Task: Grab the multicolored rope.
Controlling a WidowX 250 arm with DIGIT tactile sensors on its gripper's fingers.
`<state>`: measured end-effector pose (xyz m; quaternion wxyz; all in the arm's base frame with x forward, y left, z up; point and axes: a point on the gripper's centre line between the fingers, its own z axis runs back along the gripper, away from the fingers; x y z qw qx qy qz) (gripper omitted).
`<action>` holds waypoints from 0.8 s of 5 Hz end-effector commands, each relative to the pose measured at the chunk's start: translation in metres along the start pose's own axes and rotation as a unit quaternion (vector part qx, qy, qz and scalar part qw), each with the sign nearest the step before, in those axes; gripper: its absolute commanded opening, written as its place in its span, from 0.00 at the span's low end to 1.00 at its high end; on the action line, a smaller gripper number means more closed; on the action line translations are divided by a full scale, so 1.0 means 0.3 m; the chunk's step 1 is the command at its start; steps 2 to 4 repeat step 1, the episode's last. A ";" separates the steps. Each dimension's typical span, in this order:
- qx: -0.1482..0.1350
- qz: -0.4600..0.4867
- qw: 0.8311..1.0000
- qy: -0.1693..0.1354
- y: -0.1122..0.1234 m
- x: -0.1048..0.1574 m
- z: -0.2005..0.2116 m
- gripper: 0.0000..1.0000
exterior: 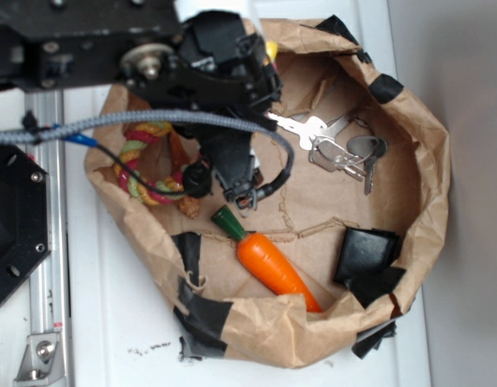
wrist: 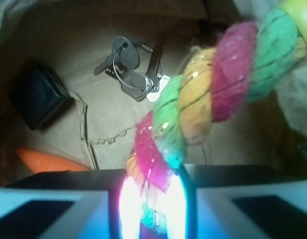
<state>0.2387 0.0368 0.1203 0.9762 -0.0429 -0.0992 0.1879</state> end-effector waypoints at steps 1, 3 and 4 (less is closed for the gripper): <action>0.015 -0.030 0.999 -0.001 0.005 0.036 0.019 0.00; 0.015 -0.030 0.999 -0.001 0.005 0.036 0.019 0.00; 0.015 -0.030 0.999 -0.001 0.005 0.036 0.019 0.00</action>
